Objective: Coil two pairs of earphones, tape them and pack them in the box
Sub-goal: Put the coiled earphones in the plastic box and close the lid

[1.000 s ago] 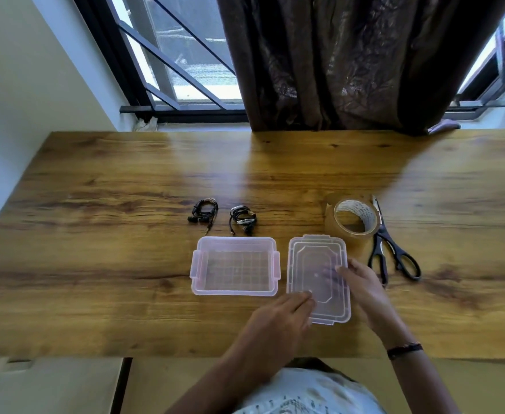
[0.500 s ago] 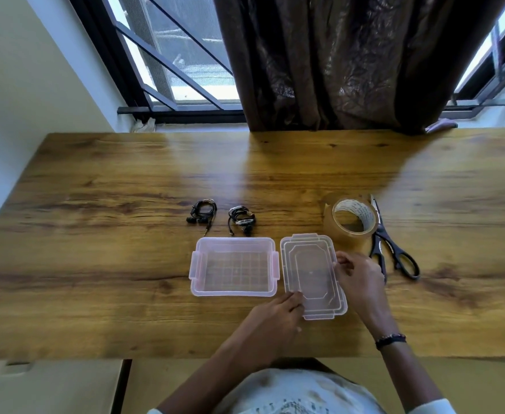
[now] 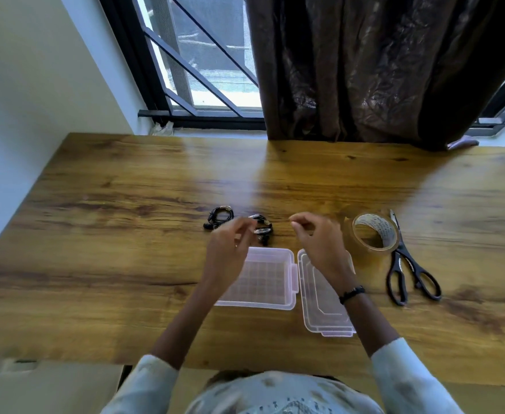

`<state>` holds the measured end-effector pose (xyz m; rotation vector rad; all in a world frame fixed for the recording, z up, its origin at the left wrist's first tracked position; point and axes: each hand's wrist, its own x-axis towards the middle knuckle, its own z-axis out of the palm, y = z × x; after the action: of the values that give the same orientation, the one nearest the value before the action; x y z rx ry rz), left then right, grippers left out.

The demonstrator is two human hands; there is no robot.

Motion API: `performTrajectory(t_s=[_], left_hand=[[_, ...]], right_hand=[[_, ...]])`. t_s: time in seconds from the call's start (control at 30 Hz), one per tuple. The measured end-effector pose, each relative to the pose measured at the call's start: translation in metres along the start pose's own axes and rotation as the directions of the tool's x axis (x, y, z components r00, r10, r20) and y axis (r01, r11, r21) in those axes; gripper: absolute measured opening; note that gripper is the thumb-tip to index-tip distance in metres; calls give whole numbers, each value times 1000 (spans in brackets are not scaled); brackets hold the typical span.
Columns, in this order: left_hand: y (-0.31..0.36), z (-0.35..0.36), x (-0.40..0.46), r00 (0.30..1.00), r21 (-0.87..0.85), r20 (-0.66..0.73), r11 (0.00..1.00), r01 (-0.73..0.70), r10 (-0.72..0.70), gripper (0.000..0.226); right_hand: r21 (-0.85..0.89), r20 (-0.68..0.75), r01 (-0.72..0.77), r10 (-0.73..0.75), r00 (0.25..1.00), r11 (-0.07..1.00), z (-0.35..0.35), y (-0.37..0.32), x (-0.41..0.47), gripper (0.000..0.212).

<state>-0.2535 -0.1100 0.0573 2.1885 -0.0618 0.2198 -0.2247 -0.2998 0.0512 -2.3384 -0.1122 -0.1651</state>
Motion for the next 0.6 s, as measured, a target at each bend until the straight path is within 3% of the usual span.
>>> performTrajectory(t_s=[0.13, 0.33, 0.6], left_hand=[[-21, 6, 34, 997, 63, -8, 995, 75, -74, 14], [-32, 23, 65, 958, 159, 180, 968, 195, -222, 18], [-33, 36, 69, 973, 393, 144, 913, 111, -181, 22]], right_hand=[[-31, 47, -79, 80, 996, 996, 28, -6, 25, 15], [-111, 105, -186, 198, 975, 976, 52, -5, 37, 16], [-55, 109, -241, 245, 963, 969, 60, -4, 41, 13]])
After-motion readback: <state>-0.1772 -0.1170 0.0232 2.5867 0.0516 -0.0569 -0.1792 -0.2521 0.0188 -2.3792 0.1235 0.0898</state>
